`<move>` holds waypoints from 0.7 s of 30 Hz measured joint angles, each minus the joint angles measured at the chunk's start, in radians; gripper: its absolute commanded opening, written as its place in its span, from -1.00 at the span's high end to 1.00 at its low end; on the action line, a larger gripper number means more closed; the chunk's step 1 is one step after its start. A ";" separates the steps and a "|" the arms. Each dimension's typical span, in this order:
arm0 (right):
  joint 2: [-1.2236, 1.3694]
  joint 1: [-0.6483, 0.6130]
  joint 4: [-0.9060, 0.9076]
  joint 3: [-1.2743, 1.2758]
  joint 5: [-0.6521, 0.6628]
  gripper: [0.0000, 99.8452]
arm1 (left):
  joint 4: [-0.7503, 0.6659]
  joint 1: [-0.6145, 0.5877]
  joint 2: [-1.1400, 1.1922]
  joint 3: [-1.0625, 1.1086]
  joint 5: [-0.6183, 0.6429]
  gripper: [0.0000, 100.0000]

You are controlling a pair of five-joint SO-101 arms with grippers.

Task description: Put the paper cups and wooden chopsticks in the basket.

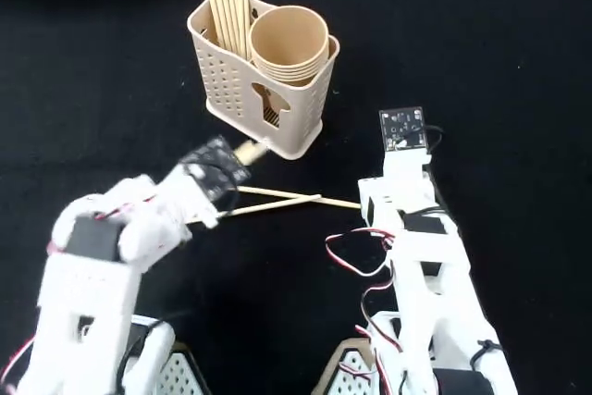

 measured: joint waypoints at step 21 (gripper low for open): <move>0.000 0.000 0.000 0.000 0.000 0.92 | -1.274 -0.011 0.135 -0.034 0.717 0.94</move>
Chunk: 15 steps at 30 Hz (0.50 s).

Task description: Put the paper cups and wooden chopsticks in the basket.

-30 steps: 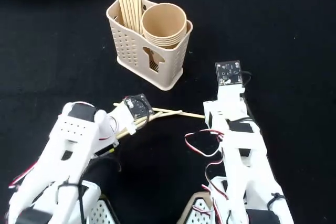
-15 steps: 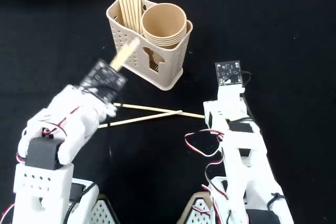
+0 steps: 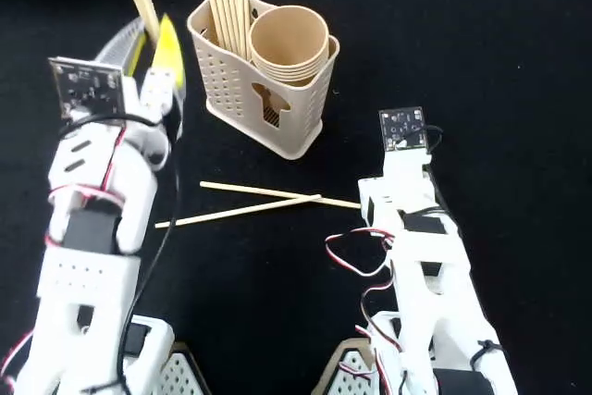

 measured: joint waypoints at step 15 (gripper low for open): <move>0.000 0.000 0.000 0.000 0.000 0.92 | -0.219 0.006 0.580 -0.423 0.203 0.94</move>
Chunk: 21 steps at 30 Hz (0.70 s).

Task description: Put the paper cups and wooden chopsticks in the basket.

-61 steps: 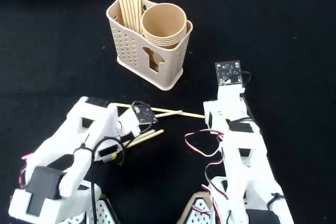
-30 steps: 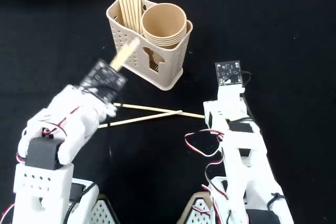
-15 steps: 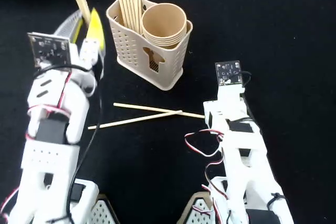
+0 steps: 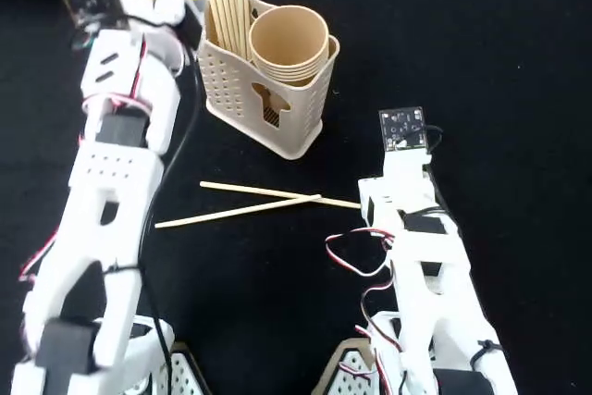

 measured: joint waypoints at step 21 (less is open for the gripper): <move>0.000 0.000 0.000 0.000 0.000 0.92 | 0.000 0.012 0.135 0.209 0.002 0.93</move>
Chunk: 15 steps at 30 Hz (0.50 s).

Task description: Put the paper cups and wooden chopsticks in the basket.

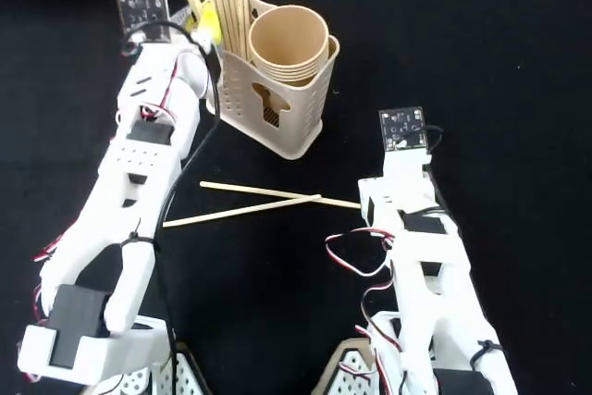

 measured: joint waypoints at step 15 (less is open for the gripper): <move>0.000 0.000 0.000 0.000 0.000 0.92 | 0.038 0.000 -0.035 0.038 0.003 0.73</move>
